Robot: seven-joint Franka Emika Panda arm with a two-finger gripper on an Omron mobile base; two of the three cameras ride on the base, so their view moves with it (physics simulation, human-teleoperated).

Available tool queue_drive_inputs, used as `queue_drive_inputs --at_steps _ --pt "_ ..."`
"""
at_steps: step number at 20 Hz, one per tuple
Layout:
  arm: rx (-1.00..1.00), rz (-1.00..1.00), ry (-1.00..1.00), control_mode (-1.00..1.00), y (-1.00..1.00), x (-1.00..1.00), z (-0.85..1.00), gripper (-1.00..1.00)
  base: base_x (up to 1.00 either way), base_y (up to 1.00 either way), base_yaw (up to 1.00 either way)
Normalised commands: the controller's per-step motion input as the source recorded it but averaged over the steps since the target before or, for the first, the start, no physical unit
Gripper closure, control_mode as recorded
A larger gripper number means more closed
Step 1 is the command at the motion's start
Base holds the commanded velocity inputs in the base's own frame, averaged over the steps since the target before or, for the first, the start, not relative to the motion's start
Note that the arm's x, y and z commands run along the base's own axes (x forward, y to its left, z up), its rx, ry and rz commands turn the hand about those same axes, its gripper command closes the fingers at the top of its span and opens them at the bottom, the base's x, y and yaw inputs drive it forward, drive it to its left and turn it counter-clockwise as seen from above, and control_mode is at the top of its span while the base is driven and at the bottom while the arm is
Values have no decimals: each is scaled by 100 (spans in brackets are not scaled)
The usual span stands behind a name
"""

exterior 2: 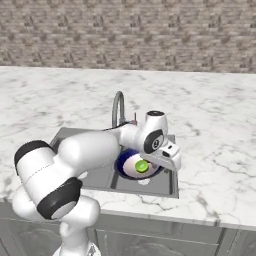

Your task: Dump the kiwi and tomato from the bowl so the bowl can be washed. Place the bowl in the sink after clearing the leftovers.

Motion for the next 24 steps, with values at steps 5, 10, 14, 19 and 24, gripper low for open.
queue_drive_inputs --at_steps 5,10,14,19,24 --pt "-20 0 1 -100 -20 -3 -41 100 0 0 0" --pt "-5 0 0 -100 0 31 0 100 0 0 0" --pt "-4 -7 0 -100 0 48 -1 100 0 0 0" --pt "-2 -5 0 -100 0 31 0 100 0 0 0" --pt "-24 0 0 -100 16 -7 -22 100 0 0 0"
